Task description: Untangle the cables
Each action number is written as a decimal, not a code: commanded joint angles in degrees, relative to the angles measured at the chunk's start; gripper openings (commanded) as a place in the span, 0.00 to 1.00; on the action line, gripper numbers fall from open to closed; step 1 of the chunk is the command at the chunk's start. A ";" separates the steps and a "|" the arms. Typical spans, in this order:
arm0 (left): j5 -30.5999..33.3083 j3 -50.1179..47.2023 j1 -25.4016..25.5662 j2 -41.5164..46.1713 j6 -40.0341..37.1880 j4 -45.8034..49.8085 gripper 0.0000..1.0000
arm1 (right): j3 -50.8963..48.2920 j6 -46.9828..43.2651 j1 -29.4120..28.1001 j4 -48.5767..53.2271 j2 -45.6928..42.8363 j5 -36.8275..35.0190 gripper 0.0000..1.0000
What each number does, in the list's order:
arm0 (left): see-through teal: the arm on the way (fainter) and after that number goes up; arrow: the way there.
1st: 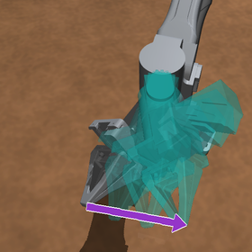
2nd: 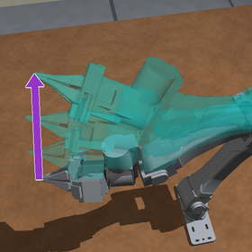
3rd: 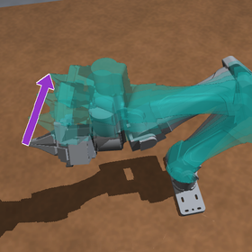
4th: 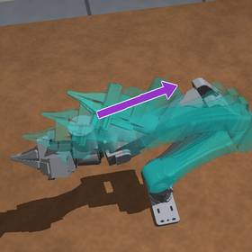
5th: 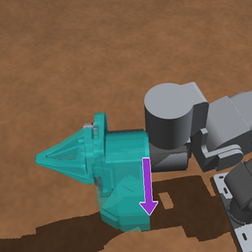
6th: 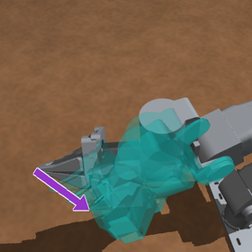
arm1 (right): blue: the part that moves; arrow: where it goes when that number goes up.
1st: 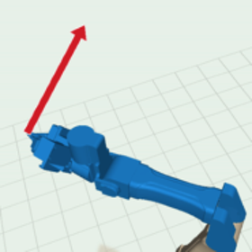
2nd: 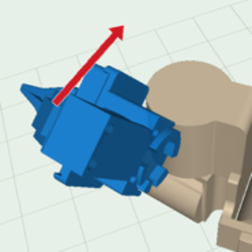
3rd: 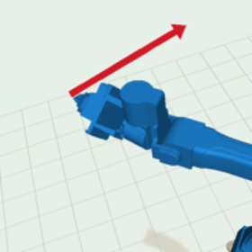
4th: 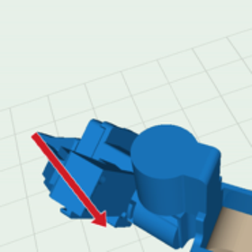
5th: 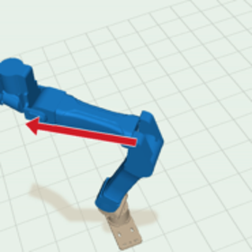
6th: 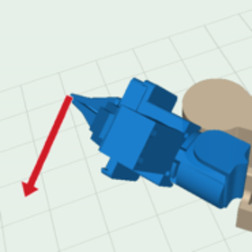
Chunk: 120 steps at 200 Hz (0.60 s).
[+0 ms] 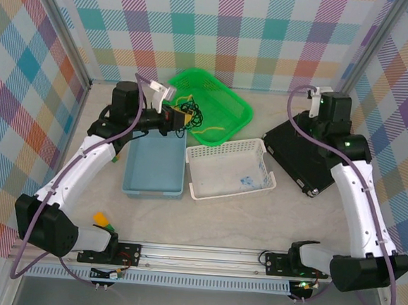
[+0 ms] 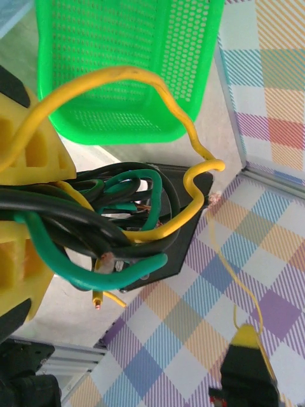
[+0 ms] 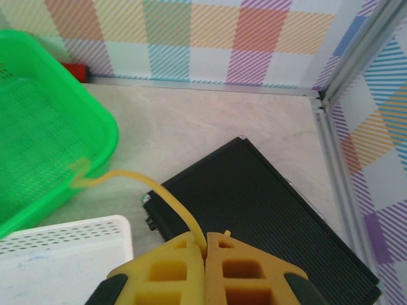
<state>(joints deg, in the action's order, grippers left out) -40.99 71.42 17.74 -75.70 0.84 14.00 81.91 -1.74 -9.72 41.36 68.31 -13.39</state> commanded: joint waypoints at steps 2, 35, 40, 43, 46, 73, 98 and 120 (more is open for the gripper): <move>1.99 0.76 -0.25 2.38 -2.73 1.47 0.00 | 1.03 1.74 0.66 0.40 -2.08 9.26 0.00; 6.62 1.04 -0.42 3.35 -3.95 5.15 0.00 | 0.69 1.20 0.74 2.13 -2.21 19.40 0.00; 7.51 1.07 -0.50 3.50 -4.14 5.41 0.00 | 0.42 1.33 0.72 2.39 -2.05 20.56 0.00; 8.14 1.09 -0.51 3.65 -4.13 5.54 0.00 | 0.17 1.42 0.75 2.41 -1.98 20.95 0.00; 8.76 1.07 -0.59 3.75 -4.21 5.66 0.00 | -0.01 1.51 0.75 2.63 -1.84 21.55 0.00; 14.54 0.89 -1.08 4.46 -3.95 6.13 0.00 | -2.77 3.81 0.63 2.43 -0.65 24.09 0.00; 16.12 0.44 -1.29 5.11 -3.83 5.79 0.00 | -4.25 5.94 -0.86 1.83 1.13 25.13 0.00; 15.69 0.13 -1.32 5.12 -3.83 5.84 0.00 | -5.97 5.83 -2.36 3.01 3.19 22.80 0.00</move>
<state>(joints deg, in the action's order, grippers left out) -26.68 71.42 16.93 -72.14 -2.44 19.59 77.65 2.59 -10.57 42.81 69.52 8.67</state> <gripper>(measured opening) 0.120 0.052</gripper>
